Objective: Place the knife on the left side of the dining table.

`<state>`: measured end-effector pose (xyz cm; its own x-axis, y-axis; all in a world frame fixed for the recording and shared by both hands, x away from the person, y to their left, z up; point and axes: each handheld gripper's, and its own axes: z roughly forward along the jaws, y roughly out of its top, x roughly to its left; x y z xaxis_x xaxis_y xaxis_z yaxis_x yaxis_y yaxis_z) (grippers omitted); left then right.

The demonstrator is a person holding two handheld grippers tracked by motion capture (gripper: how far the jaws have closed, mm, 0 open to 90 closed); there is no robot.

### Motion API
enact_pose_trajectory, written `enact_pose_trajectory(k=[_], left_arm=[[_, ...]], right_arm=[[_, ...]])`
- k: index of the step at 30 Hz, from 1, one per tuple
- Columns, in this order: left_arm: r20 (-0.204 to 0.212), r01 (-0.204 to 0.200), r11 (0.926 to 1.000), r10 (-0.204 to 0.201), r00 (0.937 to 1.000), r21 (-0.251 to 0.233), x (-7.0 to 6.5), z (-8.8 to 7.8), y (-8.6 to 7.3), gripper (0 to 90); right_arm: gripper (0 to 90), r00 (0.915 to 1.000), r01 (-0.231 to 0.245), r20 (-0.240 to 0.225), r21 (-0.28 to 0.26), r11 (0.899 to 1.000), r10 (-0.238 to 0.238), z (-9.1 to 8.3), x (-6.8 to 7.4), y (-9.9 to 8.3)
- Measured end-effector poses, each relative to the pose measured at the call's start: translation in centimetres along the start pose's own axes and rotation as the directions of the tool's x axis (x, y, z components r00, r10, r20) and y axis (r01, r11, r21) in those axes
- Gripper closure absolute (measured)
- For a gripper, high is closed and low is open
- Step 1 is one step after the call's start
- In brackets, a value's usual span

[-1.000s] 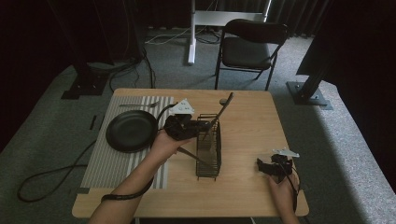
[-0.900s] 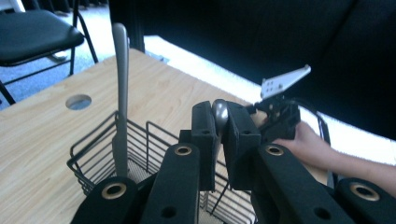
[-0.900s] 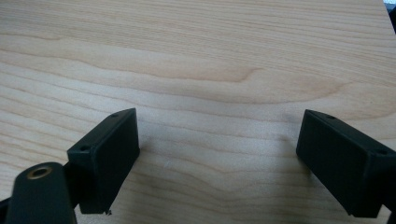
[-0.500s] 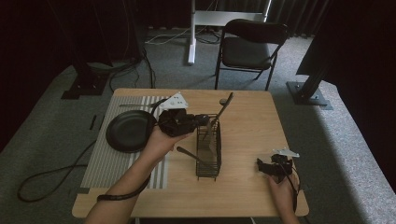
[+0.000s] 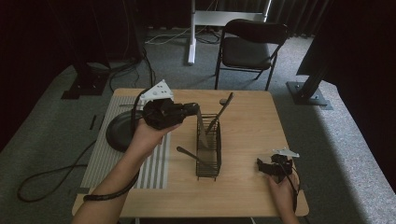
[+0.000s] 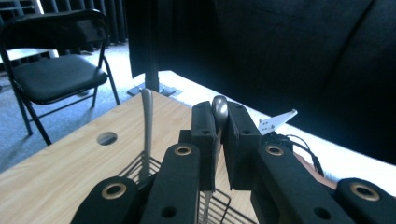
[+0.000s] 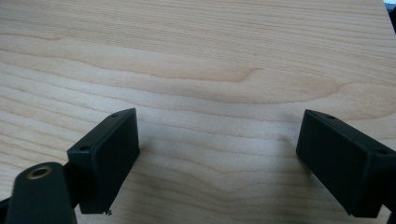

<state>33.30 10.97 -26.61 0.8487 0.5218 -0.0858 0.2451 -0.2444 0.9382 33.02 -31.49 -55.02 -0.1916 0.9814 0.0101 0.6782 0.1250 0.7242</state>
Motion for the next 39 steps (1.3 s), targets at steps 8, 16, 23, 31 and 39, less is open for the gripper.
enact_pose_trajectory(k=[8,16,23,31,39], left_arm=[[-0.046,0.003,0.9997,-0.004,0.9989,-0.025,0.8,-2.5,0.3,84.0],[-0.097,0.022,0.9992,-0.025,0.9950,-0.032,1.6,-4.2,-0.6,84.0],[-0.157,0.036,0.9992,-0.038,0.9869,-0.016,2.4,-5.5,-2.4,84.0],[-0.205,0.102,0.9947,-0.103,0.9733,-0.013,4.2,-7.1,-5.4,84.0],[-0.250,0.179,0.9839,-0.173,0.9525,-0.002,6.1,-7.8,-8.9,84.0]], right_arm=[[12.3,1.0000,0.000,0.000,-0.001,1.000,0.000,0.0,0.0,0.0],[12.3,1.0000,0.001,0.000,0.000,1.000,-0.001,0.0,0.0,0.0],[12.3,1.0000,0.001,0.001,0.000,1.000,-0.001,0.0,0.0,0.0],[12.3,1.0000,-0.001,0.000,0.001,1.000,0.001,0.0,0.0,0.0],[12.3,1.0000,-0.001,0.000,0.001,1.000,0.001,0.0,0.0,0.0]])
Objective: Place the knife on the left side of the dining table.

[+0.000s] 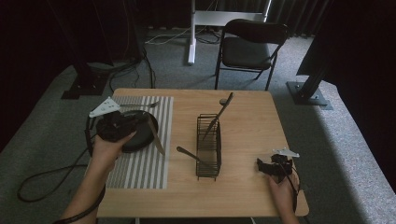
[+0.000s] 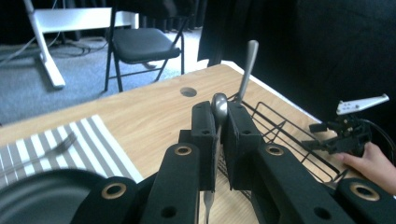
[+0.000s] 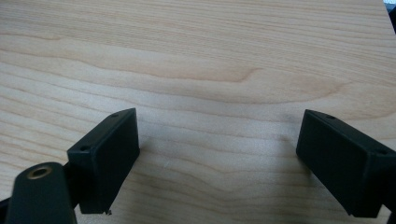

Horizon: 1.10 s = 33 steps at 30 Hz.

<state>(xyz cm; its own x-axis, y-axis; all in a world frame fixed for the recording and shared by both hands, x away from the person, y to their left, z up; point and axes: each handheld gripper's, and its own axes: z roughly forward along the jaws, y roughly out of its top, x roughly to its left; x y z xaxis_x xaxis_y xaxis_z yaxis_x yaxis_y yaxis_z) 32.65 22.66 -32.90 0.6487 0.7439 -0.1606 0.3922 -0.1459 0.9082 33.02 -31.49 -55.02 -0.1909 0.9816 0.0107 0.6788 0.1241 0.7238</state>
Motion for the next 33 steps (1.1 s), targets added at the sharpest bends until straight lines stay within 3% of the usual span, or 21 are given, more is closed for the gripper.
enact_pose_trajectory(k=[8,16,25,33], left_arm=[[-0.044,0.080,0.9966,-0.079,0.9959,0.019,2.4,0.9,-2.7,84.0],[-0.051,0.131,0.9912,-0.130,0.9902,0.018,3.4,2.1,-4.2,83.9],[-0.078,0.122,0.9923,-0.120,0.9897,0.020,2.9,1.7,-4.5,83.8],[-0.081,0.113,0.9929,-0.110,0.9906,0.037,2.5,-0.1,-5.3,83.0]], right_arm=[[12.3,1.0000,-0.001,0.000,0.000,1.000,0.001,0.0,0.0,0.0],[12.3,1.0000,-0.001,0.000,-0.001,1.000,0.001,0.0,0.0,0.0],[12.3,1.0000,-0.002,0.000,-0.001,1.000,0.002,0.0,0.0,0.0],[12.3,1.0000,0.000,0.000,0.000,1.000,0.000,0.0,0.0,0.0]])
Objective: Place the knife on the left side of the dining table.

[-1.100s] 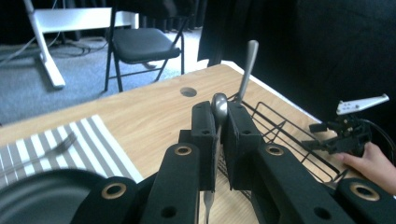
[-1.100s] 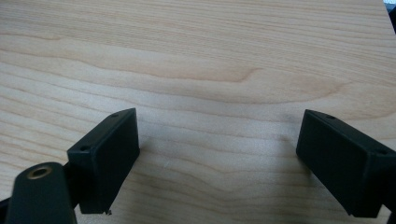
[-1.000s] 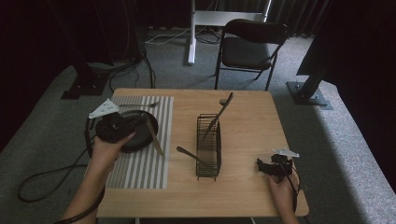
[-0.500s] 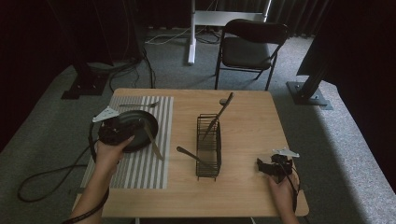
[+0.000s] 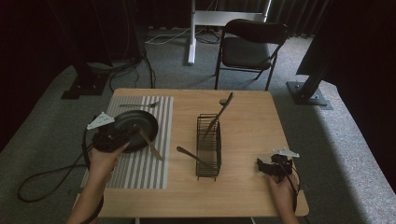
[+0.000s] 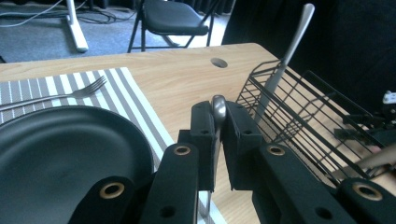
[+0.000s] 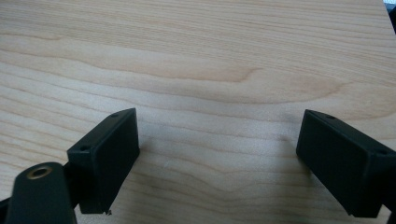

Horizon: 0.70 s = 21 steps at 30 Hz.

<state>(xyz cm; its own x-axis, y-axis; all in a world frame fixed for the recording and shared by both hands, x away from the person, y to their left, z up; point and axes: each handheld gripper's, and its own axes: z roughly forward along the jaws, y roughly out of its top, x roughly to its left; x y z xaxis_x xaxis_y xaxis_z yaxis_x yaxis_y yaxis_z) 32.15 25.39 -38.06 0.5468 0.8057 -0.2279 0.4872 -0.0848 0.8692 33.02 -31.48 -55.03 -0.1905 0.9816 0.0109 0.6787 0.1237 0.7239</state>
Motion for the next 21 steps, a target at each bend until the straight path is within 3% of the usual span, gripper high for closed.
enact_pose_trajectory(k=[7,13,21], left_arm=[[-0.007,0.003,0.9999,-0.003,1.0000,-0.012,0.3,-0.8,-0.4,82.0],[-0.027,0.003,1.0000,-0.003,0.9996,0.005,0.7,-1.5,-1.1,81.2],[-0.078,0.063,0.9979,-0.062,0.9950,0.015,2.5,-2.9,-2.7,78.6]], right_arm=[[12.3,1.0000,0.000,0.000,0.000,1.000,0.000,0.0,0.0,0.0],[12.3,1.0000,0.000,0.000,0.000,1.000,0.000,0.0,0.0,0.0],[12.3,1.0000,0.000,0.000,0.000,1.000,0.000,0.0,0.0,0.0]])
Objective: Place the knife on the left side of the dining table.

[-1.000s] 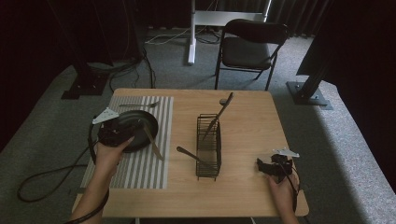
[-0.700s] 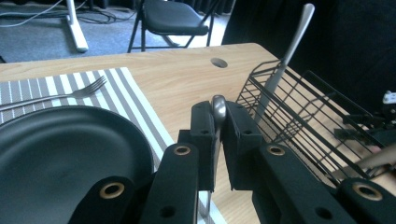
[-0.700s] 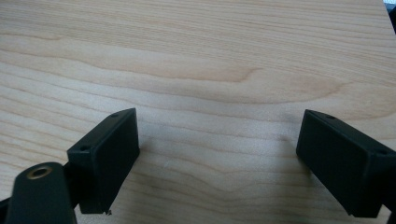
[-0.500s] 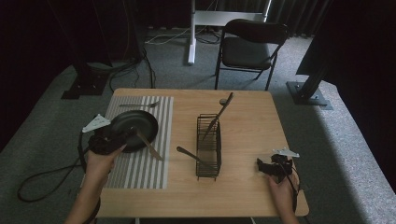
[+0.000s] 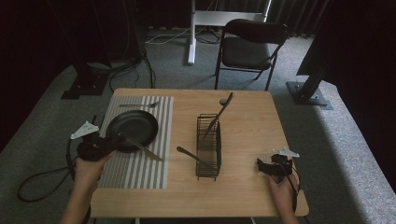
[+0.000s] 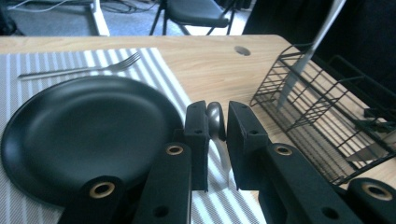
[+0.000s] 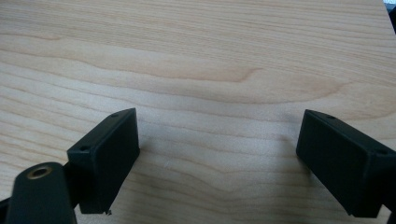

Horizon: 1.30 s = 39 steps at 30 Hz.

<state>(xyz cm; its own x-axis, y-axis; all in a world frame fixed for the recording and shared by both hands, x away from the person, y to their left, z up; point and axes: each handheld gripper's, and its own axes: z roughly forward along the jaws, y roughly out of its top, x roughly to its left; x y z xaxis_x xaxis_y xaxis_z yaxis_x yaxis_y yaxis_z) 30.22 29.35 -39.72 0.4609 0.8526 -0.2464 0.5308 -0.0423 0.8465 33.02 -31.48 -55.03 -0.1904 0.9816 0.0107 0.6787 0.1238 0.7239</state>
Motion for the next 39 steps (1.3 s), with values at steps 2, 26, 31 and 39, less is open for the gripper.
enact_pose_trajectory(k=[2,26,31,39], left_arm=[[0.001,0.010,0.9999,-0.010,0.9999,0.001,0.4,-0.2,-0.3,78.3],[-0.051,0.162,0.9864,-0.161,0.9856,0.023,5.5,-1.1,-4.7,72.0],[-0.061,0.206,0.9779,-0.204,0.9771,0.036,6.8,-0.9,-5.8,70.6],[-0.083,0.239,0.9695,-0.235,0.9686,0.054,8.2,-0.4,-7.0,68.1]], right_arm=[[12.3,1.0000,0.000,0.000,0.000,1.000,0.000,0.0,0.0,0.0],[12.3,1.0000,-0.002,0.000,0.001,1.000,0.002,0.0,0.0,0.0],[12.3,1.0000,-0.002,0.000,0.001,1.000,0.002,0.0,0.0,0.0],[12.3,1.0000,-0.001,0.000,0.001,1.000,0.001,0.0,0.0,0.0]])
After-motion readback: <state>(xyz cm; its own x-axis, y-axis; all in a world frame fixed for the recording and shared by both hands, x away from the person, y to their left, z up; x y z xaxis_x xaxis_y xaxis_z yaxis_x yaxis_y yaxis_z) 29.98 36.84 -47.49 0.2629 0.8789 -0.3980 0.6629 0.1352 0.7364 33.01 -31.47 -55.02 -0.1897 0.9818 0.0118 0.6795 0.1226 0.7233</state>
